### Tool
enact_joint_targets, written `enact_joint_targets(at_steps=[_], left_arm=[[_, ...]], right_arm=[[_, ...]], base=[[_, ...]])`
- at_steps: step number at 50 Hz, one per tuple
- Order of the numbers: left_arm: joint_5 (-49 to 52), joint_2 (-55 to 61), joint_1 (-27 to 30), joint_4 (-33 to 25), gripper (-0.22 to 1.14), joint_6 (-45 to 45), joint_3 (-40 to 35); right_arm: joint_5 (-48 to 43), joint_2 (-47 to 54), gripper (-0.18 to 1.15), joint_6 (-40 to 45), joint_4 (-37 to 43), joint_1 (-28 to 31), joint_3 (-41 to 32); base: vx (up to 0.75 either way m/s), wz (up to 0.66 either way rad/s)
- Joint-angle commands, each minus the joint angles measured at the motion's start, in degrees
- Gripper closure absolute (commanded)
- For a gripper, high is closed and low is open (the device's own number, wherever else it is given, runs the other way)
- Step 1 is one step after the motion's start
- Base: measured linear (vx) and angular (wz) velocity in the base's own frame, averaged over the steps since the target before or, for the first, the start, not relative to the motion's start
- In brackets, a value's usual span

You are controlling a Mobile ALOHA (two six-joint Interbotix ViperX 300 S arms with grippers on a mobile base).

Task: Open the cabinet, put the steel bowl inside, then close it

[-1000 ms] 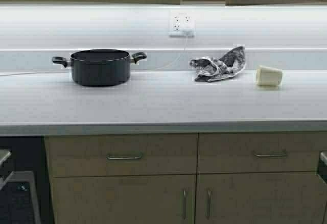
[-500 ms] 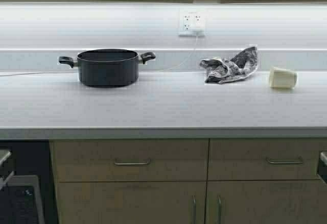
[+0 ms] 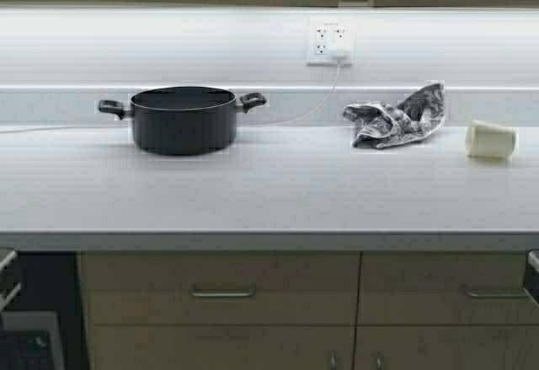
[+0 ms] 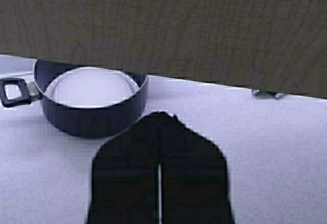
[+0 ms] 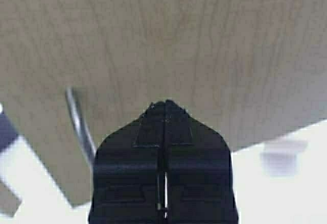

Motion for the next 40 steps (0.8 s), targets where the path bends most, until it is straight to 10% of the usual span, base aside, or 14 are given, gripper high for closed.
enact_joint_targets(at_steps=[1, 40], left_arm=[[-0.4, -2.8, -1.1, -0.1, 0.87, -0.2, -0.5], [-0.4, -3.0, -2.1, 0.0, 0.87, -0.2, 0.6]], right_arm=[[-0.4, -8.3, 0.91, 0.2, -0.1, -0.1, 5.1], [-2.7, -17.4, 0.91, -0.2, -0.1, 1.8, 17.3]], base=[[0.11, -0.02], [0.04, -0.05]])
